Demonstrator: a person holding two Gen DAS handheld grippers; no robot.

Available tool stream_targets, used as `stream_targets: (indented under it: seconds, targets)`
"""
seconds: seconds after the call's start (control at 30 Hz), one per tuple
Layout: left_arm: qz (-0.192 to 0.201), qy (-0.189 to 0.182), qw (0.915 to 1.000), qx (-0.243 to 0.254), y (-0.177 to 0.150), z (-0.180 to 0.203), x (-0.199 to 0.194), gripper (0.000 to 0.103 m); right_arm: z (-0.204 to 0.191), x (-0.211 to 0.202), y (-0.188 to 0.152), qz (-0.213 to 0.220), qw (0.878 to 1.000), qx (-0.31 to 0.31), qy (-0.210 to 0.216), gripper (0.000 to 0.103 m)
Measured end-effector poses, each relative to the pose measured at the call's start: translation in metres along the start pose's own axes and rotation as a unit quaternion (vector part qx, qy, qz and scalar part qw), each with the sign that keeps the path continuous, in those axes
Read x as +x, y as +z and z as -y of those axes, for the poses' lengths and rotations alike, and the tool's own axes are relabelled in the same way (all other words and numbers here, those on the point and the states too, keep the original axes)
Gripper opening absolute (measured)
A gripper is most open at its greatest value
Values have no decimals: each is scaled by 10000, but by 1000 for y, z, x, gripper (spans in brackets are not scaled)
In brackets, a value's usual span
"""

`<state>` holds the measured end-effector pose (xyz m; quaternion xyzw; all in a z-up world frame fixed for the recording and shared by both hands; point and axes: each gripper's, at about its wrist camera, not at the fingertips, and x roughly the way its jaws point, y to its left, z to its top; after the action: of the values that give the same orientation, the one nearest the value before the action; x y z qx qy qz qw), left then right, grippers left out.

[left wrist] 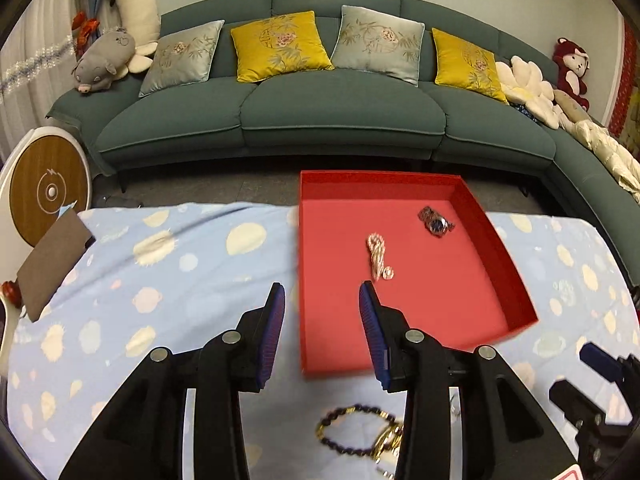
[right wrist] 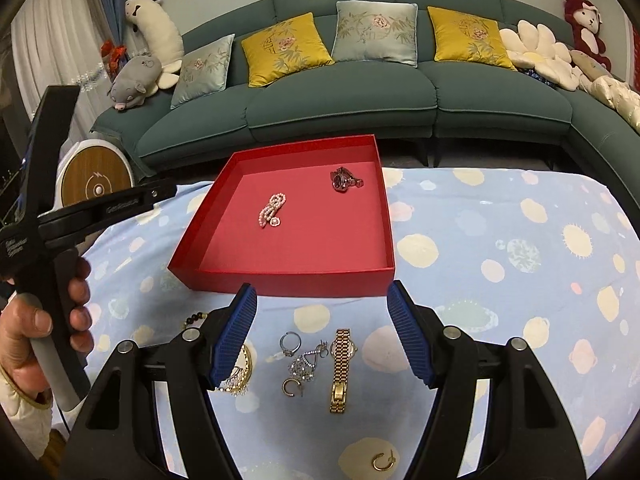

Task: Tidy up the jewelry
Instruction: 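Lower the pearl strand into the red box and open the left tool, then grasp the gold bangle with the left tool while the right tool grasps the gold watch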

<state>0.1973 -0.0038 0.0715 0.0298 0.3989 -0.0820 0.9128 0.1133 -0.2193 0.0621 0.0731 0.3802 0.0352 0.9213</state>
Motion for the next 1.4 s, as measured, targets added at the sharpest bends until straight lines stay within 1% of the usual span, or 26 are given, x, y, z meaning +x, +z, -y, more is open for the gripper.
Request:
stream_targets:
  seconds: [0.1, 0.23, 0.4, 0.53, 0.6, 0.63, 0.67, 0.7, 0.77, 0.9, 0.97, 1.03, 1.2, 1.4]
  targets:
    - [-235, 22, 9997, 85, -29, -6, -4, 38, -5, 3, -10, -124, 9999, -117, -7, 65]
    - [-550, -125, 9984, 19, -59, -9, 0, 38, -12, 2, -24, -225, 9993, -291, -37, 65]
    - [-846, -320, 9958, 138, -86, 9, 9, 38, -9, 10, -44, -490, 9980, -376, -121, 65]
    - [-986, -622, 9930, 194, -102, 27, 9, 39, 0, 11, -52, -549, 9977, -362, -189, 64]
    - [-957, -675, 9930, 167, -108, 34, 7, 49, 6, 11, -53, -568, 9977, -303, -224, 64]
    - [-914, -654, 9935, 160, -110, 37, 6, 60, 10, 12, -54, -590, 9976, -268, -237, 64]
    - [-859, -595, 9944, 159, -112, 41, 5, 66, 13, 14, -55, -627, 9975, -222, -231, 63]
    - [-824, -571, 9948, 182, -113, 46, 6, 67, 15, 17, -55, -679, 9973, -170, -206, 60]
    - [-887, -550, 9941, 291, -115, 55, 11, 67, 20, 20, -58, -765, 9970, -56, -132, 59]
    - [-1027, -455, 9925, 490, -122, 66, 24, 65, 22, 16, -63, -760, 9969, -145, -159, 58]
    - [-1057, -388, 9919, 582, -125, 69, 29, 55, 26, 13, -66, -760, 9968, -173, -194, 58]
    - [-987, -356, 9921, 690, -126, 73, 28, 48, 30, 12, -70, -817, 9964, -143, -181, 58]
    - [-987, -491, 9917, 659, -125, 77, 25, 47, 32, 15, -71, -830, 9963, -134, -198, 58]
    - [-701, -528, 9937, 696, -117, 78, 6, 47, 26, 25, -62, -745, 9969, -174, -182, 57]
